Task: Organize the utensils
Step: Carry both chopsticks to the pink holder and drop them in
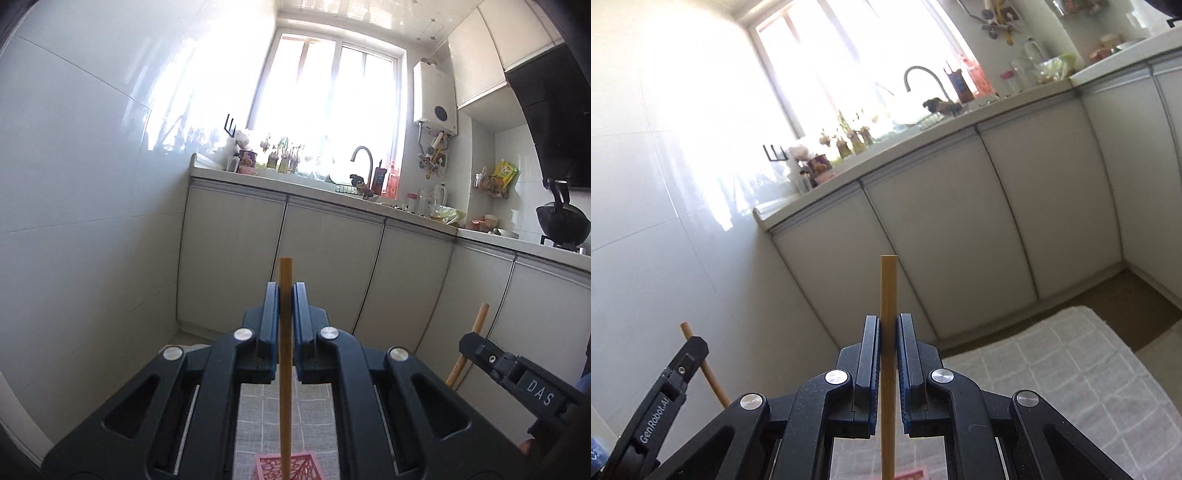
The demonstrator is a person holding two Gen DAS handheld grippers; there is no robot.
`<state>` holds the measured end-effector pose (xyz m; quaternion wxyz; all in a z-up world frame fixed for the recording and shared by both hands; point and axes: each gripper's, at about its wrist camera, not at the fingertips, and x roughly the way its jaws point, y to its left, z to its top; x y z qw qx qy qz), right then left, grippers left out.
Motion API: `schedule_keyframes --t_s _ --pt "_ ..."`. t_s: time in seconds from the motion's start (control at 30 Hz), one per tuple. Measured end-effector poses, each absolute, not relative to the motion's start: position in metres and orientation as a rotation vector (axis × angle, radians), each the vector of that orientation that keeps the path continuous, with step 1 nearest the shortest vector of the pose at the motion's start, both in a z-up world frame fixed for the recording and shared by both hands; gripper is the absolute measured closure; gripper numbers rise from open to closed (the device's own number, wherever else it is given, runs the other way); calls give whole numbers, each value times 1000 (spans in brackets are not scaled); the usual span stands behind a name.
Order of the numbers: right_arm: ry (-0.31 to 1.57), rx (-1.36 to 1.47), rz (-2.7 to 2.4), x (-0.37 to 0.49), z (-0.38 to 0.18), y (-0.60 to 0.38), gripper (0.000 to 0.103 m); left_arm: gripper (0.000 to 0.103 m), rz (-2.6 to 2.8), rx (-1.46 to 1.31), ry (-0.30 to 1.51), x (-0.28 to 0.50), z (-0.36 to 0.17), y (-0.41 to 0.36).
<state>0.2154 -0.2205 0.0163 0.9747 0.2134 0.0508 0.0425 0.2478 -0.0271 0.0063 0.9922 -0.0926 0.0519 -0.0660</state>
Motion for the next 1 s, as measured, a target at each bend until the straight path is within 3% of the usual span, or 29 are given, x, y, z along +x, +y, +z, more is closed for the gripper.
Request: schedule_keyframes --t_s 0.4,0.63,0.73,0.8,1.0 --pt "178 325 96 290 -48 -196 95 95 -165 -174 162 295 -56 -21" --pt "229 352 127 296 -65 -204 93 95 -198 -177 221 301 -63 -21" --pt "244 365 137 296 -66 -206 89 86 -203 -167 239 301 -60 -24" --pt "245 377 138 293 -64 -208 76 77 -203 -165 260 302 -57 -25" --pt "253 378 123 273 -49 -215 60 56 -194 -147 319 296 -48 -21"
